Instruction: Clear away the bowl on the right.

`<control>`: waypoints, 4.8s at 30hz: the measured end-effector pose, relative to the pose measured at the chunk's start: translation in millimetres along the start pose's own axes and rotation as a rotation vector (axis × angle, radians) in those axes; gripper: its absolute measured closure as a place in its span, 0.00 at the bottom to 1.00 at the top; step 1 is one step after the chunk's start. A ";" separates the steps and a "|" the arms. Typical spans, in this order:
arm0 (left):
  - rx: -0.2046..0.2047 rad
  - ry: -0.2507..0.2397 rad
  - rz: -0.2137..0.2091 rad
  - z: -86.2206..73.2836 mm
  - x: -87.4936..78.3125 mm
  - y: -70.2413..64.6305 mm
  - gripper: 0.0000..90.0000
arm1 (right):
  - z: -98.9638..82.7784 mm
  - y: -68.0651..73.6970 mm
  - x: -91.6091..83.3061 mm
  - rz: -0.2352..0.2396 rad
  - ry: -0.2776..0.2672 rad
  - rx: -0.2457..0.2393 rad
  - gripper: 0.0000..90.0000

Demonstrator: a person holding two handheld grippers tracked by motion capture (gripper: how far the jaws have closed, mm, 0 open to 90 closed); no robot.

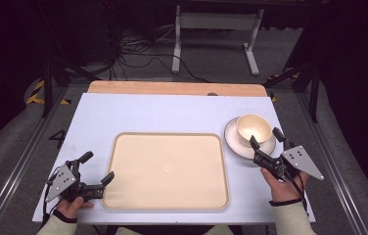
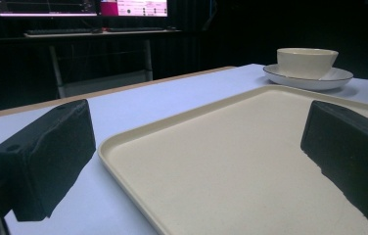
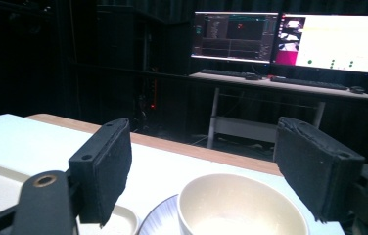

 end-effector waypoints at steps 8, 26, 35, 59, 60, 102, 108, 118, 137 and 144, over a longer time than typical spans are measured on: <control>0.000 -0.002 0.000 0.0 0.1 -0.1 0.00 | -0.2 -6.2 -2.1 -0.029 0.007 0.017 0.25; 0.002 0.003 0.000 0.1 0.1 0.2 0.00 | 6.6 -26.8 20.8 -0.089 0.038 0.028 0.24; 0.002 0.003 -0.001 0.1 0.1 0.2 0.00 | 8.8 -37.8 37.6 -0.096 0.052 0.016 0.24; 0.000 0.003 -0.001 0.1 0.2 0.2 0.00 | 8.6 -66.3 69.0 -0.098 0.198 0.041 0.25; 0.000 0.003 -0.001 0.1 0.2 0.3 0.00 | 7.6 -66.7 70.0 -0.098 0.204 0.043 0.25; 0.001 0.002 -0.001 0.0 0.1 0.2 0.00 | -33.8 -87.2 103.4 0.015 0.786 0.142 0.39; 0.001 0.002 -0.001 0.0 0.1 0.1 0.00 | -39.7 -88.3 107.8 0.010 0.831 0.154 0.43; 0.002 0.001 -0.001 0.0 0.1 0.1 0.00 | -50.9 -91.9 113.3 0.012 0.915 0.187 0.54; 0.003 -0.001 -0.001 0.0 0.2 0.0 0.00 | -66.7 -93.8 119.5 0.076 1.052 0.283 0.82; 0.005 0.000 -0.002 0.1 0.0 0.1 0.00 | -63.9 -92.3 122.8 0.069 1.092 0.334 0.91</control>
Point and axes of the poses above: each handheld gripper's, and its own axes: x roughly forward along the jaws, z roughly out of its top, y roughly to its left, the point moved 3 cm from there along x, roughly forward along the jaws, and after that the axes turned 8 degrees about -x, right-handed, at the moved point
